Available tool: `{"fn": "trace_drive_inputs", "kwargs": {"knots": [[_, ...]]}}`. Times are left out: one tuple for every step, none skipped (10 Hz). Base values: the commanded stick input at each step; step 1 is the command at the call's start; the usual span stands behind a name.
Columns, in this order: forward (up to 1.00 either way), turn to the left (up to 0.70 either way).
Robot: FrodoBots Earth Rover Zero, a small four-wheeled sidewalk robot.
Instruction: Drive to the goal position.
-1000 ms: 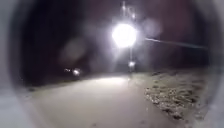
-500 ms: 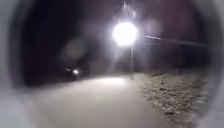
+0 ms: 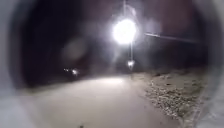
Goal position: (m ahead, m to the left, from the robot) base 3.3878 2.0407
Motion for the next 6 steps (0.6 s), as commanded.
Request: {"fn": "trace_drive_inputs", "kwargs": {"knots": [[1.0, 0.0], [1.0, 0.0], [1.0, 0.0], [1.0, 0.0], [1.0, 0.0], [1.0, 0.0]]}}
